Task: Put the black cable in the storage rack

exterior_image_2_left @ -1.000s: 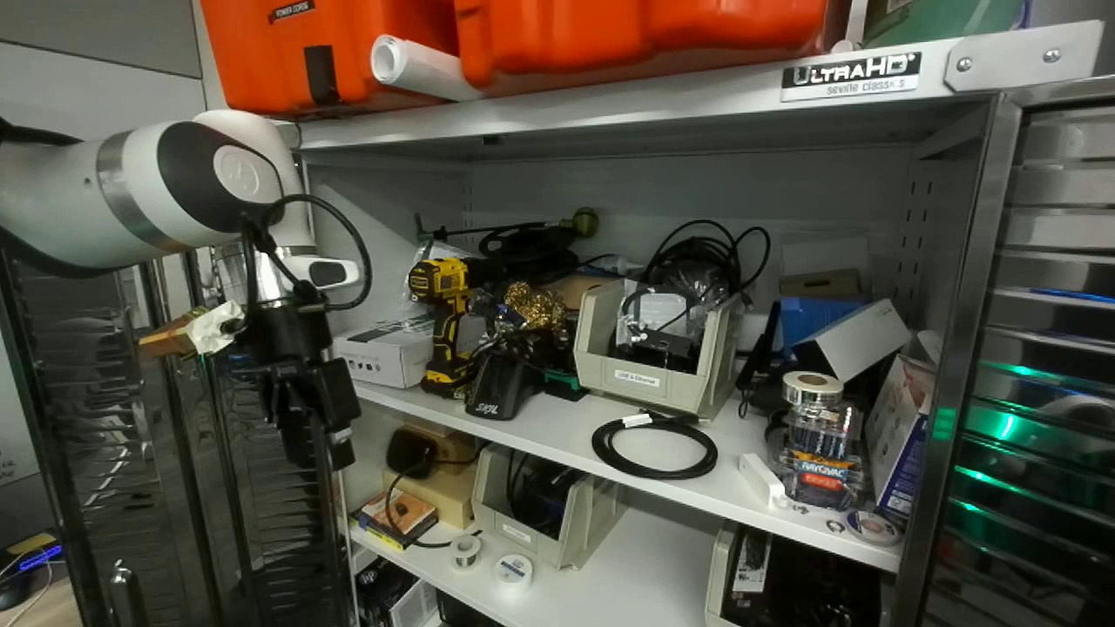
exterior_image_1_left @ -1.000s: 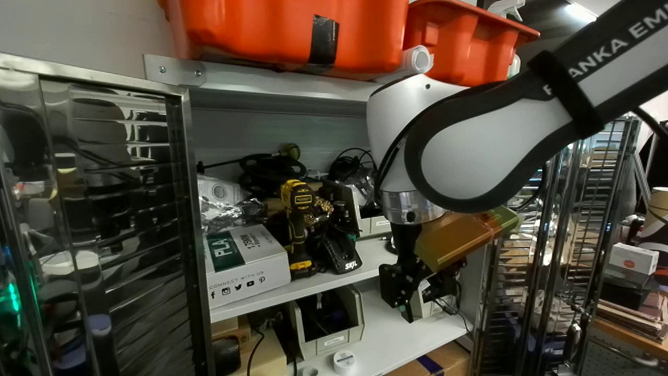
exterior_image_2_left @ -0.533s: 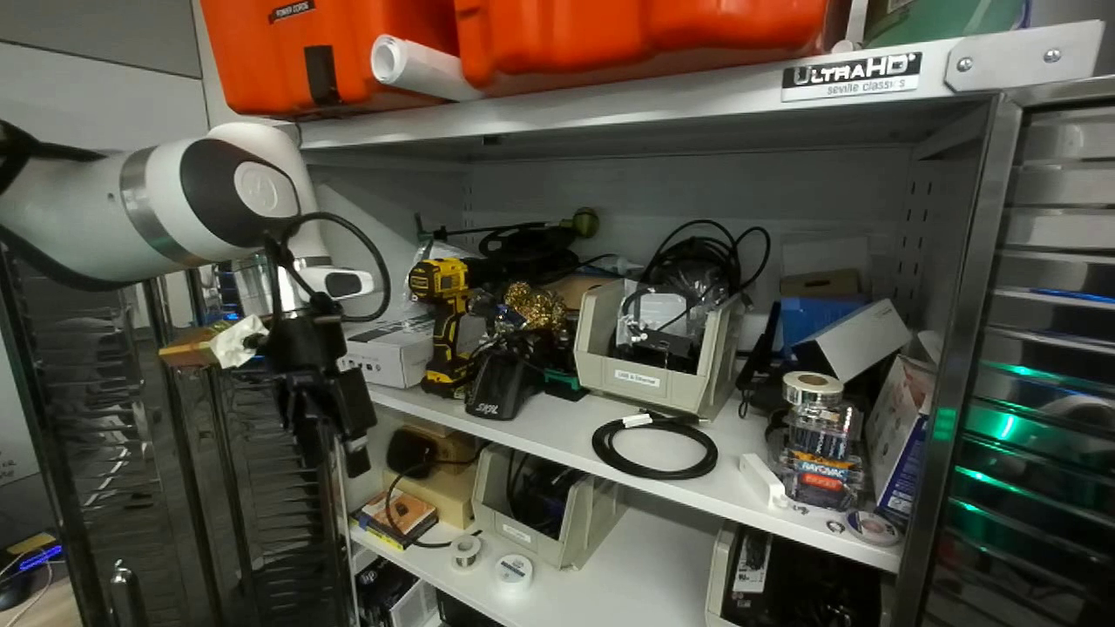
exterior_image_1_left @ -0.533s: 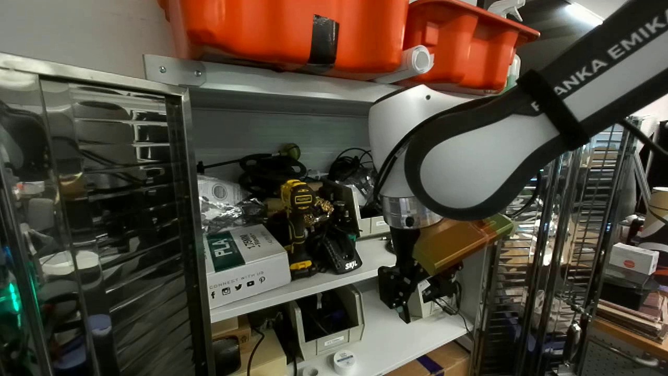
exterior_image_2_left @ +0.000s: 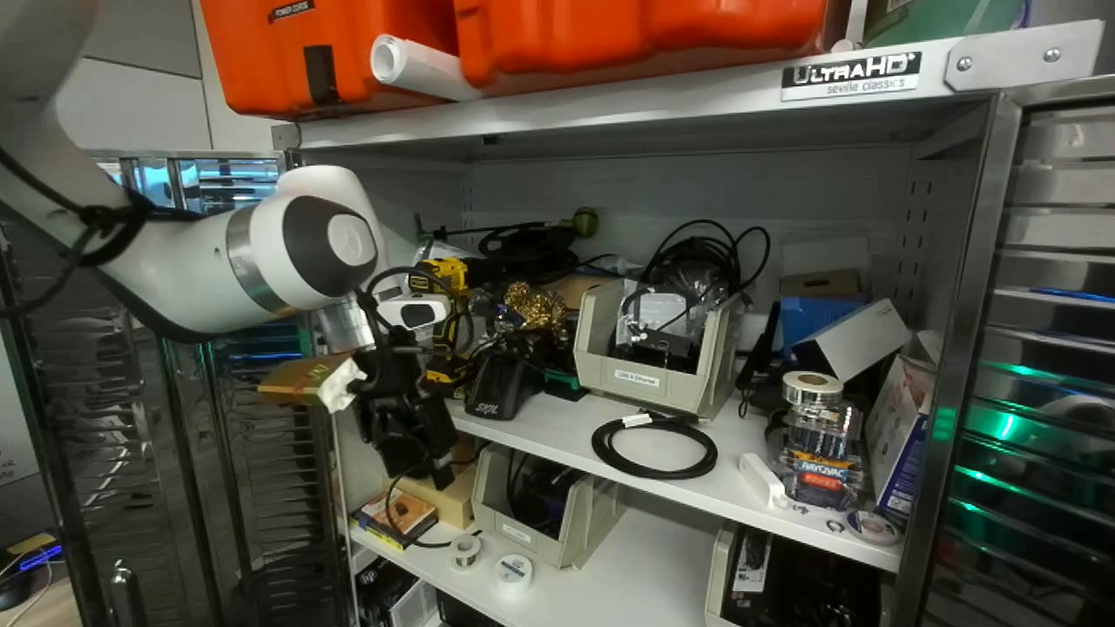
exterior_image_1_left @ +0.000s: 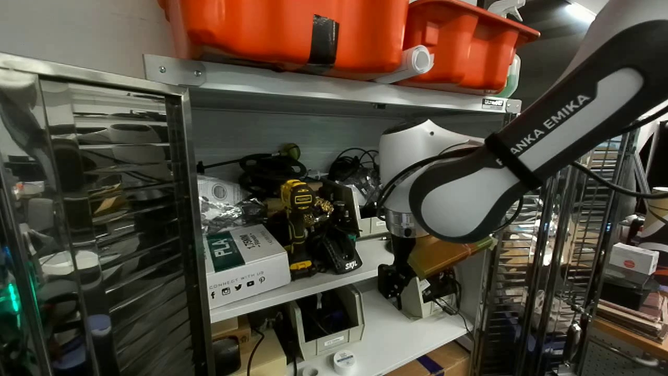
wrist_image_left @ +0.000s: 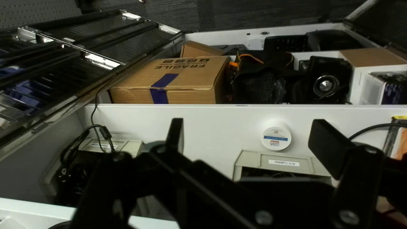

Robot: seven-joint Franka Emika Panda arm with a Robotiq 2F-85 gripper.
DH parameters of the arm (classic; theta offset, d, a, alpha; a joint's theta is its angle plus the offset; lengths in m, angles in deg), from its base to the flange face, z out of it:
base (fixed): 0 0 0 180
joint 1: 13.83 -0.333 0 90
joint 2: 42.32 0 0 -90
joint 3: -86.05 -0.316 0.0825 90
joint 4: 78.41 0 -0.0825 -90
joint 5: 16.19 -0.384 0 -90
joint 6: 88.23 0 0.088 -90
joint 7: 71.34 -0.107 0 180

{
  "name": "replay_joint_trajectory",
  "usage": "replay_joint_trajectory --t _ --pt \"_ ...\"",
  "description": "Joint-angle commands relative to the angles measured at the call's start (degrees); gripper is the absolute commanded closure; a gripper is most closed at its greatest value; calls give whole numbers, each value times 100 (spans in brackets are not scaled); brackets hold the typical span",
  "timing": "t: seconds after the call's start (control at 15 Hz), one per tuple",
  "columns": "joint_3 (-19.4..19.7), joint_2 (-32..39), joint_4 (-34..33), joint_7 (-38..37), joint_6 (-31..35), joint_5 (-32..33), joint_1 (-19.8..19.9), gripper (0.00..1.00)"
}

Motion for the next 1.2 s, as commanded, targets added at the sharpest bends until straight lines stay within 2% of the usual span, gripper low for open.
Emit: replay_joint_trajectory --t 0.0,0.47,1.0,1.13 --pt "372 374 -516 -361 312 94 -20 0" --pt "907 455 -1037 -1109 844 -8 33 0" --pt "1485 611 -1349 -2068 1088 744 204 0" --pt "1569 715 -1406 -1996 1112 742 284 0"
